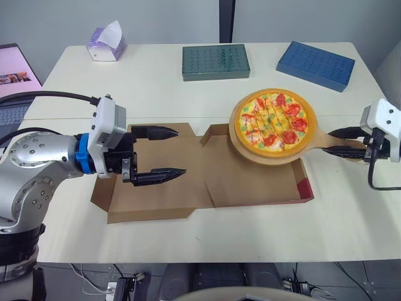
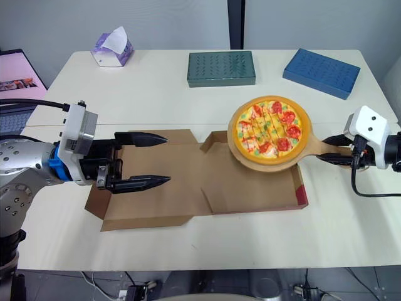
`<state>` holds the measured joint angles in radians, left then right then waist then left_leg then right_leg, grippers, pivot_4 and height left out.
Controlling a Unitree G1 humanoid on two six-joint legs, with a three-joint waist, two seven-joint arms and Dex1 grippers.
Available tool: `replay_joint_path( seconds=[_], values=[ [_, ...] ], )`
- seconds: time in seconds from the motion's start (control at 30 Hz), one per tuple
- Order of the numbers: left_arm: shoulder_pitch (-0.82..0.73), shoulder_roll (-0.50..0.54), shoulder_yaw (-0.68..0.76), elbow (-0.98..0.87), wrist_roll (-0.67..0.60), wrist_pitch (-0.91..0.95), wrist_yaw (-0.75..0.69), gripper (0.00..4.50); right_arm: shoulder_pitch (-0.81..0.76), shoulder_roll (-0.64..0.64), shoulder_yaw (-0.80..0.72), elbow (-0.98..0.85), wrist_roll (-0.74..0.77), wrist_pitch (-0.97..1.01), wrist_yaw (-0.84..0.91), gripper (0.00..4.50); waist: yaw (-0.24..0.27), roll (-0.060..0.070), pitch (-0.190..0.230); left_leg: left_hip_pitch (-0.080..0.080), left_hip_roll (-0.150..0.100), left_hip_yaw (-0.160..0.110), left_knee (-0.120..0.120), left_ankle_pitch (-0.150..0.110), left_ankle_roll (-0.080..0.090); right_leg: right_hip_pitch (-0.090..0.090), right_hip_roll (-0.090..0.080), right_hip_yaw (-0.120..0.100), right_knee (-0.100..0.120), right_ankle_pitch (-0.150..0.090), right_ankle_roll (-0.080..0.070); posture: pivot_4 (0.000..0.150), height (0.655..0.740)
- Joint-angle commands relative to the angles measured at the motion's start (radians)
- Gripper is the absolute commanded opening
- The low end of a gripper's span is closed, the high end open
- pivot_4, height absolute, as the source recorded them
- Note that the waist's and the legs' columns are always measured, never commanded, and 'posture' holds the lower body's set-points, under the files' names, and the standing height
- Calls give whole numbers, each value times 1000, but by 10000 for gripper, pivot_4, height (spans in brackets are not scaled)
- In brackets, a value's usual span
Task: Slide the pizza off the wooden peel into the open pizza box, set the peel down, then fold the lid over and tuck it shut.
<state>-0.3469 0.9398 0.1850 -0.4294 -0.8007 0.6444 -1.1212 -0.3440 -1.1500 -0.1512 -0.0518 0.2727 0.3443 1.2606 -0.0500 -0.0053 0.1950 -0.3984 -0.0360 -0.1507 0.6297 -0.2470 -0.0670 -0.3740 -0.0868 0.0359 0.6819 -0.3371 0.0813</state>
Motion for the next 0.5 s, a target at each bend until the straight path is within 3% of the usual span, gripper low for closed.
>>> replay_joint_path(
  seconds=[0.03, 0.5],
  values=[
    [-11, 3, 7, -26, 6, -17, 4, 45000, -12, -20, -36, -41, -13, -79, -8, 15793, -1, 0, 0, 0, 0, 0, 0, 0, 0, 0, 0, 0, 0, 0, 0, 1500, 7400],
    [-24, -9, -7, -32, 5, -8, 11, 45000, -62, 5, 16, 8, -117, -202, -64, 15793, -3, 0, 0, 0, 0, 1, 0, 0, 0, 0, 0, 2, 0, 0, 0, 1500, 7400]
  ],
)
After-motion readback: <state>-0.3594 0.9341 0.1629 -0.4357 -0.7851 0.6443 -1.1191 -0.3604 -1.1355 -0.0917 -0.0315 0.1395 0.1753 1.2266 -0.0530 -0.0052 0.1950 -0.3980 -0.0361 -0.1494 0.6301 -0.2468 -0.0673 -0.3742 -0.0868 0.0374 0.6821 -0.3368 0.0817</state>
